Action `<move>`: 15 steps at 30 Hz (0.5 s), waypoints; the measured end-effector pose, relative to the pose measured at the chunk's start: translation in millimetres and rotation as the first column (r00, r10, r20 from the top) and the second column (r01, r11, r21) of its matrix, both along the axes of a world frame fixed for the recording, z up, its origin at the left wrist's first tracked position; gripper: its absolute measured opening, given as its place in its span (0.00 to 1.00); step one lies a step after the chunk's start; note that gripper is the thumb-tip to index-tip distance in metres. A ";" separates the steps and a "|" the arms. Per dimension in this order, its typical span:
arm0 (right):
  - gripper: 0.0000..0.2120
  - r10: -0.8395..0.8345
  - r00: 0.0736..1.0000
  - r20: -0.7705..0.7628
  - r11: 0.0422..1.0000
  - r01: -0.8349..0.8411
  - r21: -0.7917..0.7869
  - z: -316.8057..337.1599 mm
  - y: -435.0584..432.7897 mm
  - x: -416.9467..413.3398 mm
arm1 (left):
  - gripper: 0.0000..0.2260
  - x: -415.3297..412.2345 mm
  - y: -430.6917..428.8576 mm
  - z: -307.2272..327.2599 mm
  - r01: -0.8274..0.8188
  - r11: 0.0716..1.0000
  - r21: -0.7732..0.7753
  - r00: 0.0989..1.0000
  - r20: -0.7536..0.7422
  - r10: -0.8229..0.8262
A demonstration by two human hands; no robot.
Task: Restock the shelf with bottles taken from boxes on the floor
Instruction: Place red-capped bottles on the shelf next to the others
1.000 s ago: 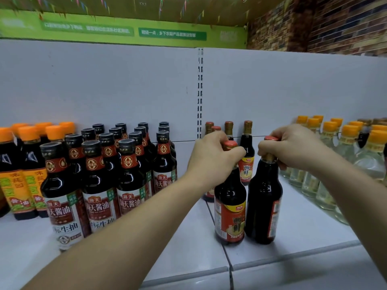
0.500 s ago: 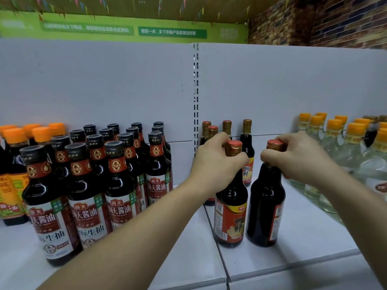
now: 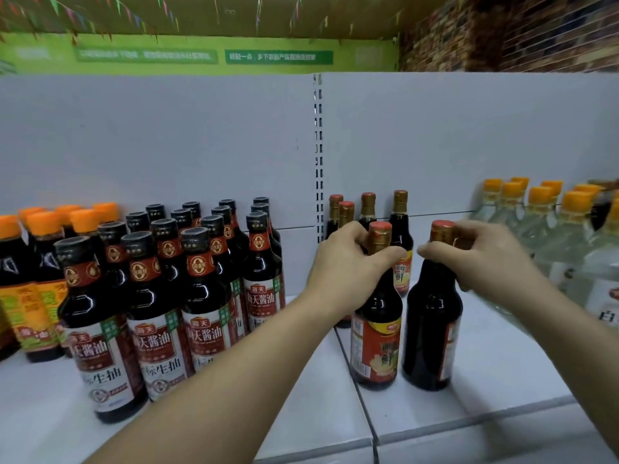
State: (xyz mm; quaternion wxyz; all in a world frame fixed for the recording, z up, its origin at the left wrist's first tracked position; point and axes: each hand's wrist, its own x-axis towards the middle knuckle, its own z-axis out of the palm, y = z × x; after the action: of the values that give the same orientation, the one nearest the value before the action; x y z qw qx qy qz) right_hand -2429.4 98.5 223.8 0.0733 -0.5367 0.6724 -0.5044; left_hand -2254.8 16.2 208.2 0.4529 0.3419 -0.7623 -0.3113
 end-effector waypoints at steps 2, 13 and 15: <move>0.10 0.002 1.000 0.004 1.000 -0.002 0.007 -2.1 3.3 -1.7 | 0.15 0.0 0.8 -2.3 -0.003 1.000 -0.006 1.000 -0.012 0.003; 0.24 -0.013 0.993 0.118 0.988 -0.005 0.156 -47.1 22.5 -25.7 | 0.19 9.2 3.2 -30.3 0.024 0.996 0.083 0.998 0.058 -0.028; 0.27 -0.002 0.990 0.140 0.983 -0.024 0.179 -56.3 23.6 -26.6 | 0.21 12.0 6.9 -37.1 -0.002 0.994 0.109 0.997 0.080 -0.007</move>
State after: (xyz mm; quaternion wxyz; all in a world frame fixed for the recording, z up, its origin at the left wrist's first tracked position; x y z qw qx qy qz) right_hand -2456.0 122.1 167.5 0.1712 -0.4950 0.7057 -0.4772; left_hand -2242.8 23.0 171.1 0.4021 0.3774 -0.7623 -0.3388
